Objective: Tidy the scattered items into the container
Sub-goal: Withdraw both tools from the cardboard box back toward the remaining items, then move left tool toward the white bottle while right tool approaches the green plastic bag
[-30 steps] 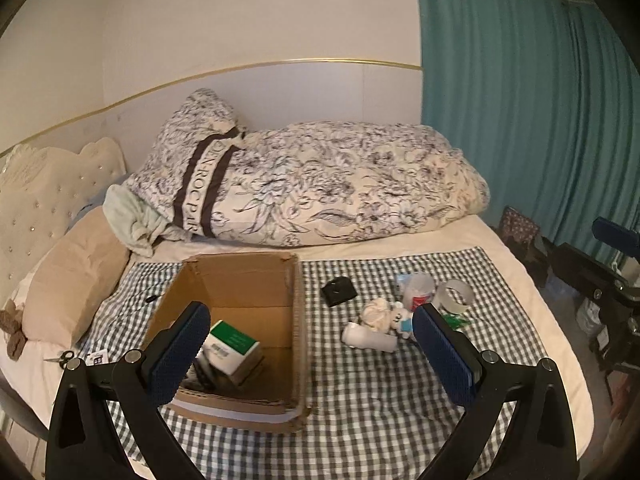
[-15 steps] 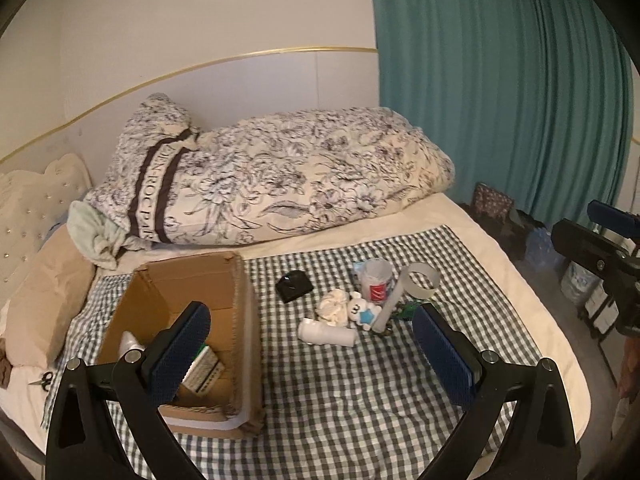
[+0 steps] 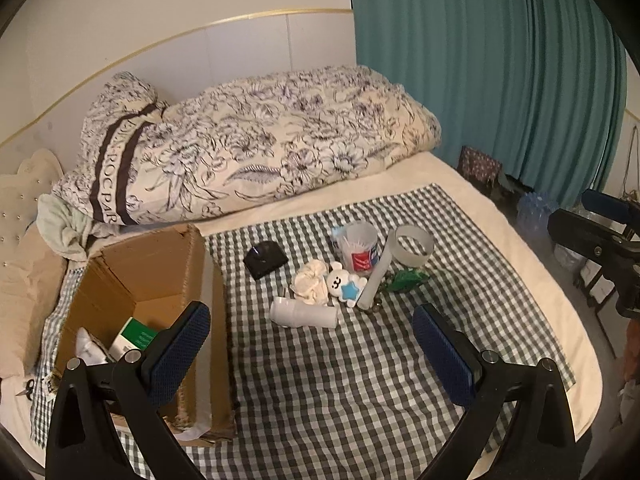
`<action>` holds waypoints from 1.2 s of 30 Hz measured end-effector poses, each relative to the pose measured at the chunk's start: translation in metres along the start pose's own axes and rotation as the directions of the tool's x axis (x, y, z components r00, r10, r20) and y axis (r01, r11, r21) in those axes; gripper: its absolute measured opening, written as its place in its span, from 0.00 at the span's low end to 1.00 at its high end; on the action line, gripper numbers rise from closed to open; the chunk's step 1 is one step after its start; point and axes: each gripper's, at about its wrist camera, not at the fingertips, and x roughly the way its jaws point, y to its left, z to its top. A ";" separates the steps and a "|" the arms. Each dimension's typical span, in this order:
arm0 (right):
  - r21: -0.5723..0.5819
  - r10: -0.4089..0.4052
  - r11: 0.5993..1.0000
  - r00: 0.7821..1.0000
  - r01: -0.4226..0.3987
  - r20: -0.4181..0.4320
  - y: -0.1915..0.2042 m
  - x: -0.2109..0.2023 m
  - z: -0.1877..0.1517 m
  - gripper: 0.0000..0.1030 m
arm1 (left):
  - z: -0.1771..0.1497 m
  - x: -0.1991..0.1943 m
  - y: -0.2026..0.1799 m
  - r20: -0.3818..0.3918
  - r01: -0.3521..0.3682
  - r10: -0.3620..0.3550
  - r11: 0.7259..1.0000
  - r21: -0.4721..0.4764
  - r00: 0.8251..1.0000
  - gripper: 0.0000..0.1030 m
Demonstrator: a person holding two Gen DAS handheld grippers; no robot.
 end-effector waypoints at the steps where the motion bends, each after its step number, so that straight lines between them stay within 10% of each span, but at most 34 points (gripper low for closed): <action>1: -0.001 -0.001 1.000 1.000 0.001 -0.003 -0.002 0.005 -0.001 1.00 | 0.000 0.006 -0.001 -0.006 0.004 -0.004 1.000 0.003 1.000 1.00; 10: 0.018 -0.059 0.998 0.996 0.061 -0.069 -0.023 0.055 -0.017 1.00 | -0.005 0.058 -0.007 -0.069 0.024 -0.023 1.000 0.013 0.997 1.00; 36: 0.064 0.096 0.995 0.957 -0.081 -0.272 -0.022 0.198 -0.066 0.92 | -0.038 0.194 0.006 -0.227 0.056 -0.056 0.998 -0.007 0.972 1.00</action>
